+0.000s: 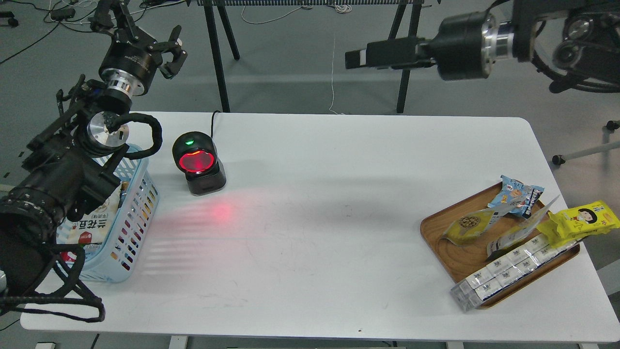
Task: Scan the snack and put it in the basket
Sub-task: 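Lower the right gripper onto the yellow snack pouch on the tray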
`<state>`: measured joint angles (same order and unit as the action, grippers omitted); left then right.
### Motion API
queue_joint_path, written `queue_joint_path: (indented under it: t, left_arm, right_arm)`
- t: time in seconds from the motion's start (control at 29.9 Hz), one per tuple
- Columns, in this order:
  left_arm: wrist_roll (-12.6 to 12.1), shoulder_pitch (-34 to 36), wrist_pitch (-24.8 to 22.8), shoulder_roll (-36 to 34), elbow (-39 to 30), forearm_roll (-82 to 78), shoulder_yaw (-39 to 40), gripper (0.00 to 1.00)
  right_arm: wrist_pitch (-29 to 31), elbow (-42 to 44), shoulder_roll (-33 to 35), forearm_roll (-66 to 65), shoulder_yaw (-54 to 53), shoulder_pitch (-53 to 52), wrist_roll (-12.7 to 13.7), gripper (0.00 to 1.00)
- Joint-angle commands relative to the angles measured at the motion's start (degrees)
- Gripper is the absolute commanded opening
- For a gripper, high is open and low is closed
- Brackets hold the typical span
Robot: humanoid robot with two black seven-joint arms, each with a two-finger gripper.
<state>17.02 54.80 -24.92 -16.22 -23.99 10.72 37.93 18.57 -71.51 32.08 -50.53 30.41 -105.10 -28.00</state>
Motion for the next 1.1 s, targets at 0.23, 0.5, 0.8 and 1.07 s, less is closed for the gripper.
queue_joint_path:
  t: [0.23,0.5,0.8,1.07]
  left_arm:
    - [0.4,-1.8,-0.7,-0.6,0.1,0.0,0.1,0.99]
    - [0.5,-1.8,-0.6,-0.6,0.1,0.0,0.1,0.99]
    - [0.4,-1.8,-0.6,-0.5,0.3,-0.1,-0.1,0.99]
    - [0.4,-1.9,-0.5,0.0,0.5,-0.1,-0.2,0.99]
  right_arm:
    - [-4.2,-15.1,-5.5,-24.3,14.7,-11.1,0.0,0.98]
    - [-10.2,-17.4,-5.5,-45.4,23.9,-11.0,0.0,0.98]
    - [-15.3,-16.7,-0.5,-60.2,32.2,-6.4,0.0,0.97]
    - [-15.8,-8.2,1.4,-66.3,32.0,-0.1,0.0,0.89]
